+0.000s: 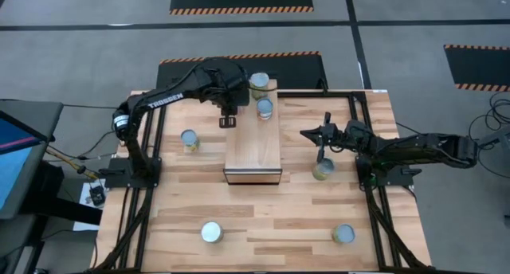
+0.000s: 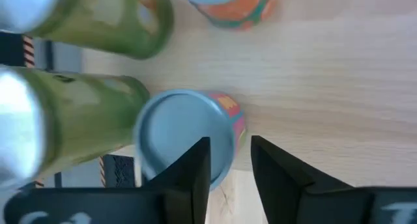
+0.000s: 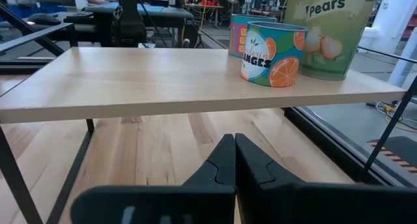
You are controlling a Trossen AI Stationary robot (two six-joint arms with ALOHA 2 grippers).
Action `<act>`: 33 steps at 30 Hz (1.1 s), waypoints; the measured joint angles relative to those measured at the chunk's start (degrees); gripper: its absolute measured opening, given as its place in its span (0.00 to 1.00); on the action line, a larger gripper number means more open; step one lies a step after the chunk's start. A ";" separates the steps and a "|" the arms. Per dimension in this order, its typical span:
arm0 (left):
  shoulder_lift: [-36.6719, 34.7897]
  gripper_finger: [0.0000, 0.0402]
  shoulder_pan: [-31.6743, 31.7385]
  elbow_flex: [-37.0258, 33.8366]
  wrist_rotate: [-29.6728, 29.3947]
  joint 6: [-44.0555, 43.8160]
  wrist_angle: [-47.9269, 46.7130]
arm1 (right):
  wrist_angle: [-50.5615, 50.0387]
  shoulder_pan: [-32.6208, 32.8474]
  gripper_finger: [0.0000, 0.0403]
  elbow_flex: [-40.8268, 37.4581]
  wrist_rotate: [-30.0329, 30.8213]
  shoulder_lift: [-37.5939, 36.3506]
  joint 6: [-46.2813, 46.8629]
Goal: Pick and place cans onto a shelf
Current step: Put the canned mixed fruit on the shelf
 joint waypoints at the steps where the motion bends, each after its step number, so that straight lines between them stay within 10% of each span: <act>1: -0.59 0.26 -0.02 0.29 0.03 -0.17 0.04 | 0.10 0.00 0.03 0.00 0.00 0.00 0.00; 13: -7.90 0.21 -0.80 -4.29 9.72 -2.30 -1.07 | 0.26 0.00 0.03 0.00 0.00 0.00 -0.13; 19: -22.28 0.02 -2.27 -26.82 8.93 -5.02 20.52 | 0.22 0.00 0.03 0.00 0.00 0.00 -0.13; 29: -44.00 0.01 -2.29 -68.94 12.07 -13.10 74.34 | 1.26 0.06 0.03 1.60 -0.15 0.00 2.69; 33: -48.50 0.00 -2.29 -75.90 11.86 -17.20 75.64 | -0.51 1.52 0.03 3.31 -0.13 0.00 3.02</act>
